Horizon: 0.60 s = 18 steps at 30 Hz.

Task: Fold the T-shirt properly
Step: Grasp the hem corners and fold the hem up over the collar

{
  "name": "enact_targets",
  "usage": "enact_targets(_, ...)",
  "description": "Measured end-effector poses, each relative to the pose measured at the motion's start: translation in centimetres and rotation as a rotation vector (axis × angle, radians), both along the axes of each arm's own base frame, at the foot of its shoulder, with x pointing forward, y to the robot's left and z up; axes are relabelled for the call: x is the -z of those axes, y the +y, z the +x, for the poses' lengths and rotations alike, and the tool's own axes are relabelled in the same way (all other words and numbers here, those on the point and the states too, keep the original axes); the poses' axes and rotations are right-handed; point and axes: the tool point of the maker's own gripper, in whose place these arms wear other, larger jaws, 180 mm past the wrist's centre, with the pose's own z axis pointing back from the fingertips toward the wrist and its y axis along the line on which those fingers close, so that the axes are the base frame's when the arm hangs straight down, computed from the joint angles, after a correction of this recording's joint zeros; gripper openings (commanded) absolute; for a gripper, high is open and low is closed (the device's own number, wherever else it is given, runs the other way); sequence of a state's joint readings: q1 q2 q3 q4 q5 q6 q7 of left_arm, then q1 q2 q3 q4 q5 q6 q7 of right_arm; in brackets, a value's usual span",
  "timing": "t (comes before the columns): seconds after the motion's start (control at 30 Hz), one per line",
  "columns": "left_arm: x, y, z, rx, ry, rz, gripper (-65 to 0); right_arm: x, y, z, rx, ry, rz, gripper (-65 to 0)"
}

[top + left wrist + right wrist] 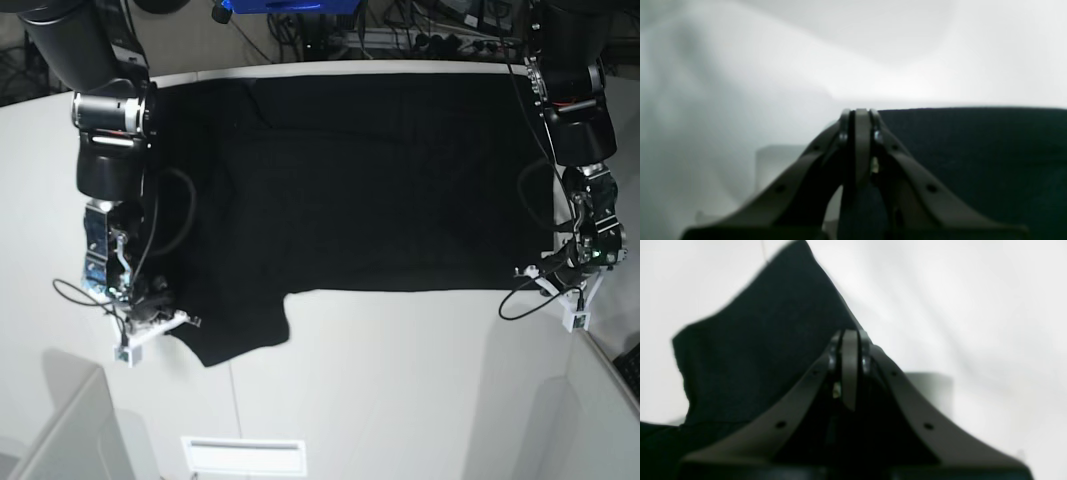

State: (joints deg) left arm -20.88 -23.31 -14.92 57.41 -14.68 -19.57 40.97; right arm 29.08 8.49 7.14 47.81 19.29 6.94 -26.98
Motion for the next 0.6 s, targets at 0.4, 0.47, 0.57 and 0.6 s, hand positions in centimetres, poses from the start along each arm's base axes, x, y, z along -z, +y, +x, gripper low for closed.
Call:
enact_targets(0.4, -1.8, -1.5, -1.4, 0.026, -0.058, -0.114, -65.0, -1.2, 0.2, -1.6, -0.026, -0.035, -0.024, -65.0)
enact_targets(0.47, -1.9, -2.2, -2.1, 0.050, -0.044, -0.109, -65.0, -1.7, 0.3, -1.9, -0.031, -0.055, -0.033, -65.0)
enact_targets(0.57, -1.9, -2.5, -3.4, 0.050, -0.027, -0.115, -65.0, -1.5, 0.3, -3.1, -0.041, -0.045, -0.043, -65.0)
enact_targets(0.6, -2.3, -2.0, -3.8, 0.032, -0.040, -0.114, -65.0, -1.5, 0.4, -3.3, -0.046, -0.041, -0.047, -65.0)
